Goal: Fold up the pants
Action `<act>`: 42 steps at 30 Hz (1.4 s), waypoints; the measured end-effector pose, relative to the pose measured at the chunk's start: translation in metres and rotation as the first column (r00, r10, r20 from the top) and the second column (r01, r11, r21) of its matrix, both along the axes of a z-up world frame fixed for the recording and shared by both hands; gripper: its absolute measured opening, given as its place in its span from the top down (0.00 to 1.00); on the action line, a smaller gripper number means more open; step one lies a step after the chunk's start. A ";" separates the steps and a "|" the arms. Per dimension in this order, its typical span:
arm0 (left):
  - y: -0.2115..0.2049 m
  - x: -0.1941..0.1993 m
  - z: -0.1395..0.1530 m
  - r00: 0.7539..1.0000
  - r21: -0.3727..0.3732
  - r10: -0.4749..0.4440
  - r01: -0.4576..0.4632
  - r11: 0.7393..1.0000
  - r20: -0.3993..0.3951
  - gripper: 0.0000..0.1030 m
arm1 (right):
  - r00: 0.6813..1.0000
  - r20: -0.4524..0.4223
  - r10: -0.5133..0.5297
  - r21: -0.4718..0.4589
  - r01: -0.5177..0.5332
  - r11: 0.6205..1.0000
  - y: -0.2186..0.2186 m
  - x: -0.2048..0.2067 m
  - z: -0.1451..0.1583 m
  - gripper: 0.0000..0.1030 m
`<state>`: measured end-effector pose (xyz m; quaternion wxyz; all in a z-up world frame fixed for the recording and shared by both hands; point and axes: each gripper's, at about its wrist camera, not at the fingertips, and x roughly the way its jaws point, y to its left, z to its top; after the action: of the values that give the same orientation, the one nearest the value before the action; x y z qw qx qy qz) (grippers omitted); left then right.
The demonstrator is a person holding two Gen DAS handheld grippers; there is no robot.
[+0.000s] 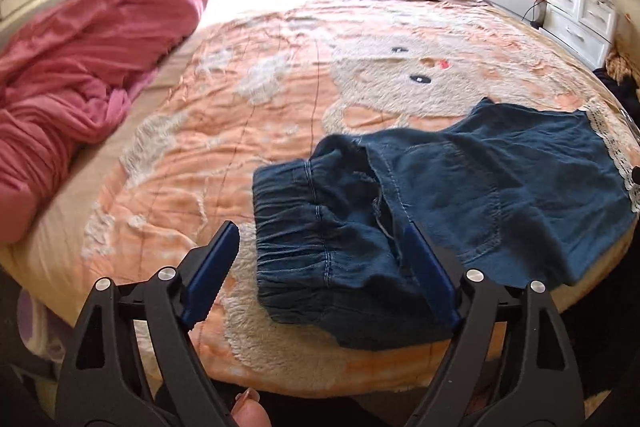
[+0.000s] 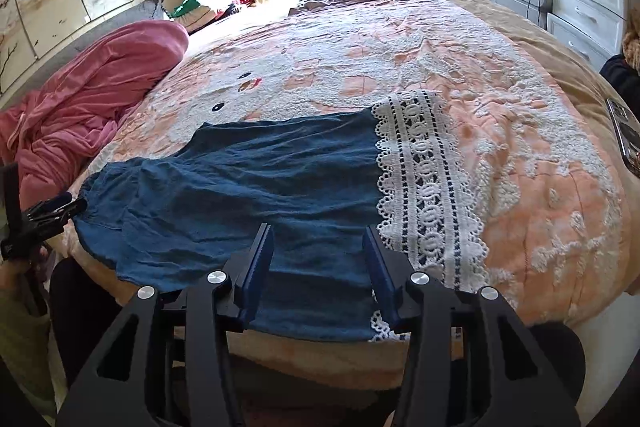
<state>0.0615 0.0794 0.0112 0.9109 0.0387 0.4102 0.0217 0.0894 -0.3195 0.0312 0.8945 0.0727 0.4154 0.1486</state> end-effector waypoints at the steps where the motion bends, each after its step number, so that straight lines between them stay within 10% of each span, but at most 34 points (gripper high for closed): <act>1: 0.002 0.003 -0.005 1.000 0.007 0.009 -0.008 1.000 -0.013 0.25 | 1.000 -0.006 0.005 -0.006 -0.005 1.000 0.003 0.004 -0.002 0.56; 6: 0.007 0.023 -0.023 0.998 0.004 0.044 -0.044 0.999 -0.038 0.65 | 0.999 -0.034 0.016 -0.066 -0.018 0.998 0.015 0.019 -0.016 0.56; 17: 0.031 0.020 -0.024 0.996 -0.017 0.089 -0.090 0.996 -0.019 0.49 | 0.999 -0.050 0.001 -0.067 -0.004 0.998 0.015 0.034 -0.037 0.55; 28: -0.010 -0.004 0.048 0.990 -0.084 -0.064 0.075 0.994 0.125 0.36 | 0.998 0.019 0.066 0.003 -0.066 0.998 0.020 0.037 0.007 0.48; 42: -0.122 0.026 -0.031 0.922 -0.168 -0.385 0.375 0.912 -0.031 0.36 | 0.936 -0.021 0.350 -0.079 -0.351 0.933 0.122 0.111 0.029 0.46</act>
<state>0.0880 -0.0431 -0.0200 0.8844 0.0458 0.4238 -0.1899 0.2007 -0.1973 0.0606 0.8545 -0.0387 0.4304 0.2883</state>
